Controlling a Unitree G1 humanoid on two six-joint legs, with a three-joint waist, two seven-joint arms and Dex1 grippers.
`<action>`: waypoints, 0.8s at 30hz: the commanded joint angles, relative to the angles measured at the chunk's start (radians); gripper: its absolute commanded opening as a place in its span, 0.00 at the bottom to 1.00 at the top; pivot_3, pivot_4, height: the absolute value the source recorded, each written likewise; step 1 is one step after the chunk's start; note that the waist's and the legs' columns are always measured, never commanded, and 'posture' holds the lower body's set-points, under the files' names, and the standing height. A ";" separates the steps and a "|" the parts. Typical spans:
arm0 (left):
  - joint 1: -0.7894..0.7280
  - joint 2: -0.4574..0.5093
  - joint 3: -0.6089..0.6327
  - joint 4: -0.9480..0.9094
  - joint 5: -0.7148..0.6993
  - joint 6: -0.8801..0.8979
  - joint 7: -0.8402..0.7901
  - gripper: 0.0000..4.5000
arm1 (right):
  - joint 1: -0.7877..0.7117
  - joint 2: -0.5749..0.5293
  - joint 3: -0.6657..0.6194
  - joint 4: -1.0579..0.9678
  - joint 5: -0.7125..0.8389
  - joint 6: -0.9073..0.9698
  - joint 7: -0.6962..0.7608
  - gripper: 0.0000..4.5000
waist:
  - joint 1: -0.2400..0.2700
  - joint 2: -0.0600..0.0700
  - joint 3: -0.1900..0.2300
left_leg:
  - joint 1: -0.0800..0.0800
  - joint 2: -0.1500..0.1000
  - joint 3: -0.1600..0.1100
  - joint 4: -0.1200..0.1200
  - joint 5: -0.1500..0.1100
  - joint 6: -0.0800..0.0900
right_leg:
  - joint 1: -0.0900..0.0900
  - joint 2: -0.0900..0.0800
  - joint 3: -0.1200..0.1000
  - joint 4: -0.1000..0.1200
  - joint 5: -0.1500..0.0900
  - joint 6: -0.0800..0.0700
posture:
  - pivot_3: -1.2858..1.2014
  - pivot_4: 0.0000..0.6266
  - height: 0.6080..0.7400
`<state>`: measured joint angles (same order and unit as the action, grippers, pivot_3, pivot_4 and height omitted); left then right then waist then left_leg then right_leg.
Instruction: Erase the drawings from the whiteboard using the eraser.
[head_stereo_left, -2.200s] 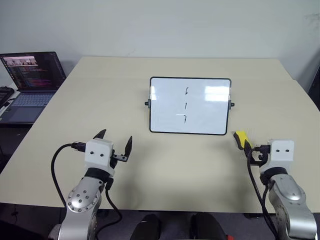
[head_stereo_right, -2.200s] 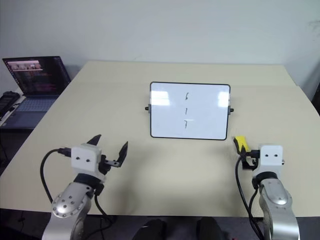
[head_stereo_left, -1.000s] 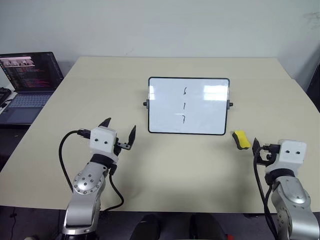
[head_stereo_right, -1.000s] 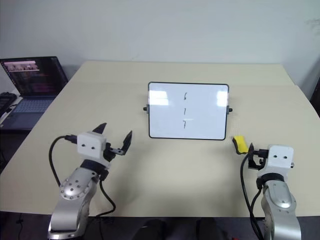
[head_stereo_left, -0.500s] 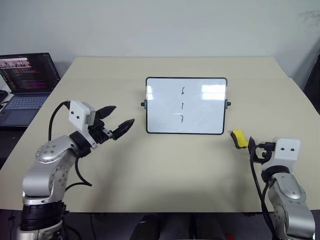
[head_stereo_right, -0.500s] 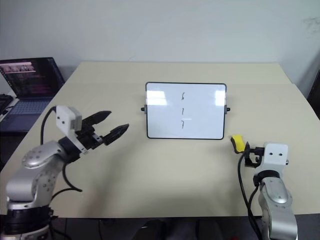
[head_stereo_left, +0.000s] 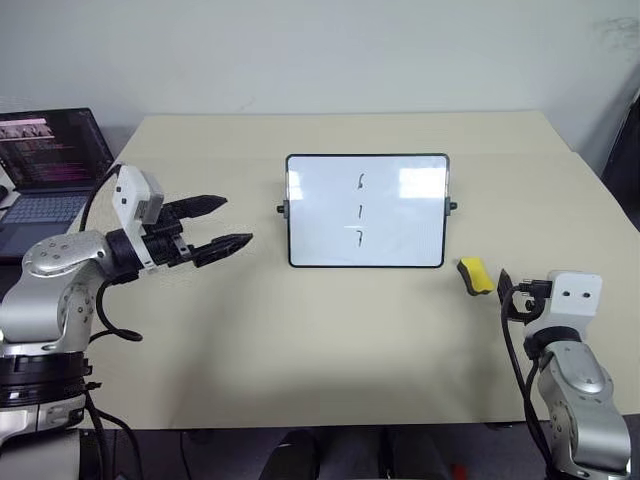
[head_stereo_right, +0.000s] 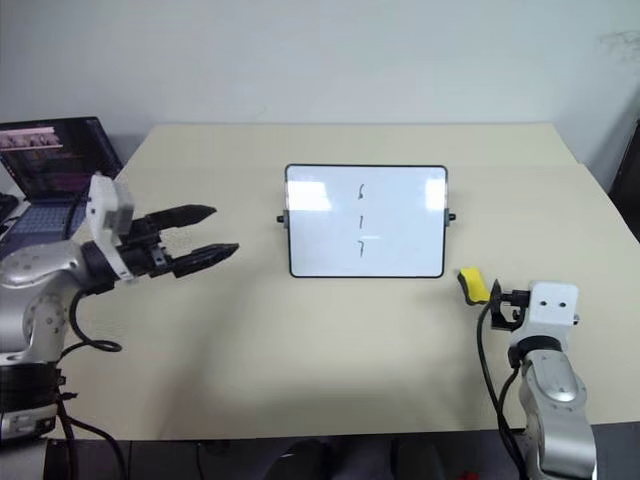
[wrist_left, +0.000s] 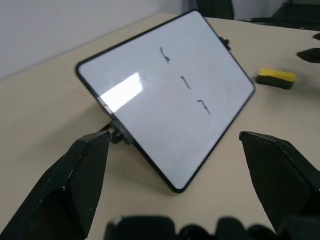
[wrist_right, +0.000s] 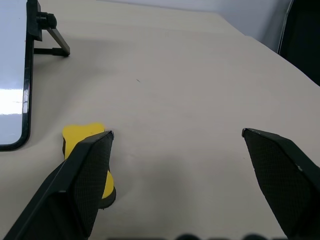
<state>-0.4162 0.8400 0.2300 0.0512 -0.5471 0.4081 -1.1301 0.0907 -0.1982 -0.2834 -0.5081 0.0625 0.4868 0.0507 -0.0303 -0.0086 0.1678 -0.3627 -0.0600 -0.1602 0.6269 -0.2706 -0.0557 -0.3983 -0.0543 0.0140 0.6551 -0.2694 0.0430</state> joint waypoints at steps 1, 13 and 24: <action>-0.040 0.027 -0.002 0.030 -0.011 -0.018 -0.076 1.00 | -0.012 -0.018 -0.018 -0.037 0.008 -0.020 0.006 0.99 | -0.001 -0.001 0.000 | -0.001 0.000 0.000 0.000 0.000 0.000 | -0.003 0.000 0.000 0.003 0.000 0.000 | 0.52 0.24 1.00; -0.100 0.028 -0.028 0.149 0.022 -0.055 -0.193 1.00 | -0.036 -0.052 -0.036 -0.075 0.040 0.048 0.028 0.99 | -0.003 -0.001 0.000 | -0.001 0.000 0.002 0.001 0.000 0.000 | -0.007 0.000 0.002 0.009 0.000 0.000 | 0.52 0.24 1.00; -0.131 0.039 -0.031 0.199 0.034 -0.062 -0.261 1.00 | -0.049 -0.065 -0.035 -0.068 0.047 0.055 0.029 0.99 | -0.003 -0.001 0.000 | -0.001 0.000 0.002 0.001 0.000 0.000 | -0.007 0.000 0.002 0.009 0.000 0.000 | 0.52 0.24 1.00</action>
<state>-0.5254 0.8586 0.1961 0.2520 -0.5105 0.3616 -1.3695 0.0519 -0.2531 -0.2962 -0.5426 0.1015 0.5475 0.0817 -0.0329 -0.0093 0.1677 -0.3635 -0.0602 -0.1582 0.6283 -0.2707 -0.0554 -0.4052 -0.0542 0.0161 0.6642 -0.2693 0.0427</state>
